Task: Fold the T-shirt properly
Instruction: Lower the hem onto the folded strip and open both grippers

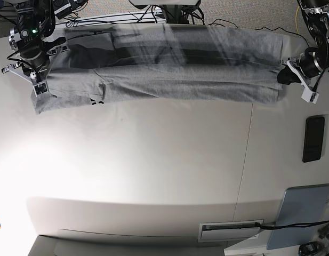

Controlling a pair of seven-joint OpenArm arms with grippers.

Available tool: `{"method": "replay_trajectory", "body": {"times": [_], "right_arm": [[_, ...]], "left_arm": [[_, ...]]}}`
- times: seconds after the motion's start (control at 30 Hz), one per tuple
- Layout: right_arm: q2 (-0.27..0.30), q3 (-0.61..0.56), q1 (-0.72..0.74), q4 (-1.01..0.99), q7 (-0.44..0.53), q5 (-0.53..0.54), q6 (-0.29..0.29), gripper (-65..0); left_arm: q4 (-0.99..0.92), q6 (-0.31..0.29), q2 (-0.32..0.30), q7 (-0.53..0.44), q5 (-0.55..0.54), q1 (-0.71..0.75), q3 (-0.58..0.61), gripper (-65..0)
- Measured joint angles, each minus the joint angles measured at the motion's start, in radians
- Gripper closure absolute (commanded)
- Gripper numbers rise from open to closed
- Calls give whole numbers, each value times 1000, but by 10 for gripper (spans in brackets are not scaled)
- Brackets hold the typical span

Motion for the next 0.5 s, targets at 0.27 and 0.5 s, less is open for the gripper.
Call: {"method": "replay_trajectory", "body": {"times": [0.27,0.5], "right_arm": [[0,0,-39,0,-4,0,0,0],[0,0,-41,0,-8,5,0,0]], "left_arm": [[0,0,0,6,0,0,0,0],[0,0,0,6,0,0,0,0]]}}
